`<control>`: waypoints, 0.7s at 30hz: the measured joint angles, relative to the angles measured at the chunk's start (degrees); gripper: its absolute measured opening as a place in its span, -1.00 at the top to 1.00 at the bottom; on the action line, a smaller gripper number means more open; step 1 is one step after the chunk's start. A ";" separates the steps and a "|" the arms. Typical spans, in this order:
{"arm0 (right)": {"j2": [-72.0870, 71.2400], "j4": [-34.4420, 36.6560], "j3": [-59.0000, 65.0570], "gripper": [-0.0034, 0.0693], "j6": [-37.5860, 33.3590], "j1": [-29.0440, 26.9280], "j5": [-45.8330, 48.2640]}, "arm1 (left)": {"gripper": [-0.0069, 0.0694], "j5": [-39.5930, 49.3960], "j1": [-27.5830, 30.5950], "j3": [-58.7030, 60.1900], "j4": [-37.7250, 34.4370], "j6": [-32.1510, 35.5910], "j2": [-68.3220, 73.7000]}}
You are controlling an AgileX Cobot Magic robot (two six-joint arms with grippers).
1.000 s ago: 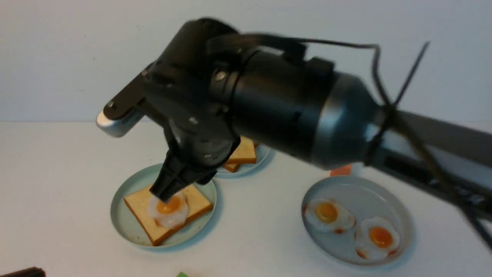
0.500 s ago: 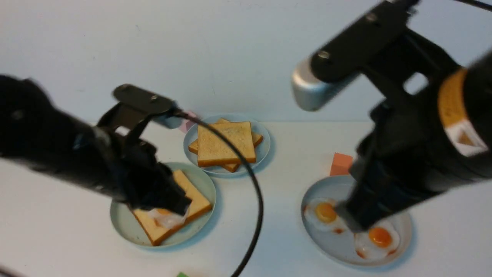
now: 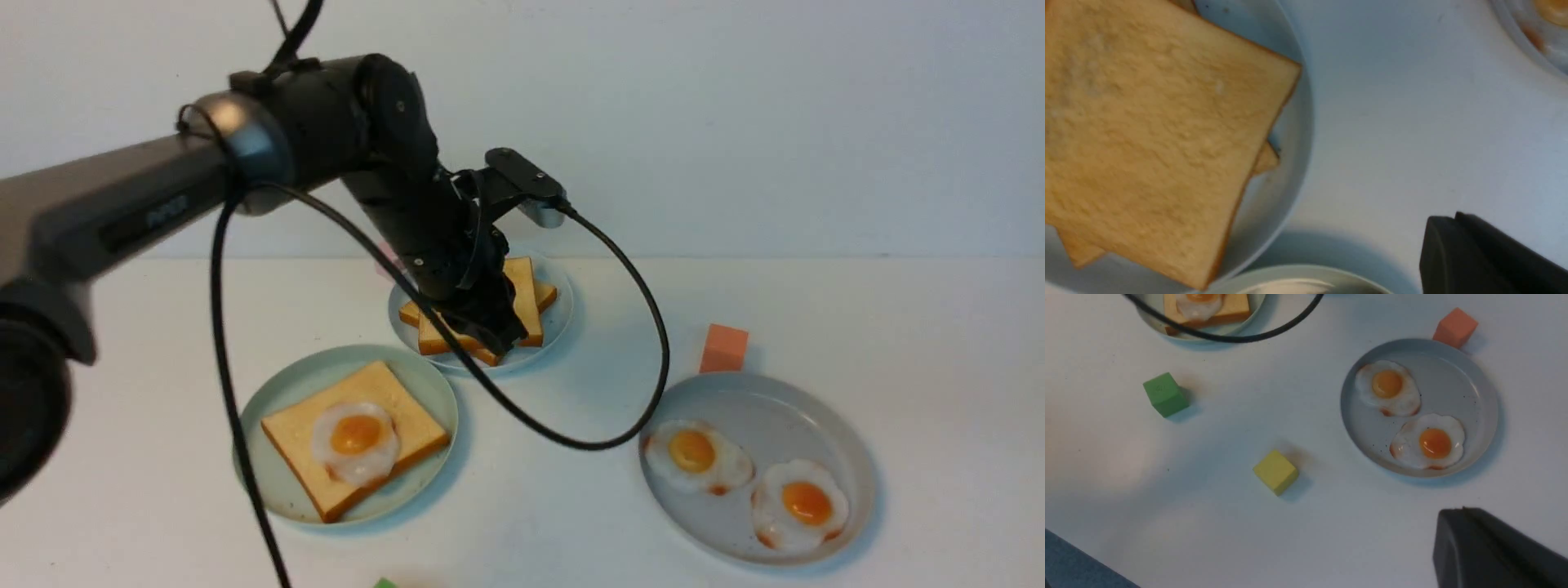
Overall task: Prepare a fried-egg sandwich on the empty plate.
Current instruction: Use the left arm to grab a slice of bread
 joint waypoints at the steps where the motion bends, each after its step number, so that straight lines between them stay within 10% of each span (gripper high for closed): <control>1: -0.34 0.05 0.06 0.91 0.15 0.00 0.00 | 0.59 0.90 0.00 -2.50 0.67 0.00 1.63; 10: -1.21 0.00 0.37 0.90 0.39 0.00 0.00 | -0.31 2.89 0.00 -13.03 9.87 4.45 10.95; 21: -1.21 -0.42 0.37 0.89 0.38 0.00 0.00 | -0.23 -5.87 0.00 -12.96 12.38 9.32 13.90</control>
